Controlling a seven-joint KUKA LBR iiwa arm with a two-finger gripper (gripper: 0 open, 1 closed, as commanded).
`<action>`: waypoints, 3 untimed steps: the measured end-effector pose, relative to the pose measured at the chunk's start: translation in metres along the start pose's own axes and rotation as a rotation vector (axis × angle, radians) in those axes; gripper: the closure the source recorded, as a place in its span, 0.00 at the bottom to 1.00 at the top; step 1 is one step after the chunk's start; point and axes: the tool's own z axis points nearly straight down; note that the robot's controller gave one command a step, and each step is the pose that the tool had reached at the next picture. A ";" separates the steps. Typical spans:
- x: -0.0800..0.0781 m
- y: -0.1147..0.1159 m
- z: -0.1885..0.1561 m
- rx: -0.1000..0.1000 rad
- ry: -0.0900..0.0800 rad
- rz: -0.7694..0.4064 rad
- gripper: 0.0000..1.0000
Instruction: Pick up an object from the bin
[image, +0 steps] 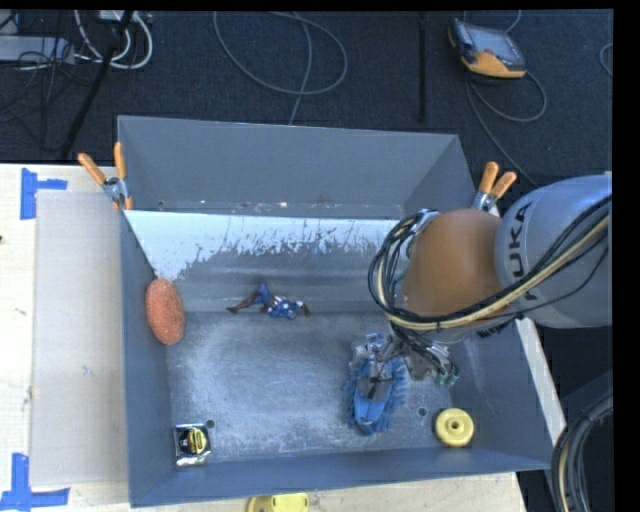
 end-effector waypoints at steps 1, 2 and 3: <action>0.016 0.019 -0.020 0.000 0.000 -0.015 1.00; 0.003 0.038 -0.032 0.000 -0.001 -0.009 1.00; 0.007 0.036 -0.055 0.000 -0.002 -0.010 1.00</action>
Offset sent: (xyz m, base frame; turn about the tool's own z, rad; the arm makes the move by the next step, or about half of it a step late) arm -0.0043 0.0428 0.0366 -0.0058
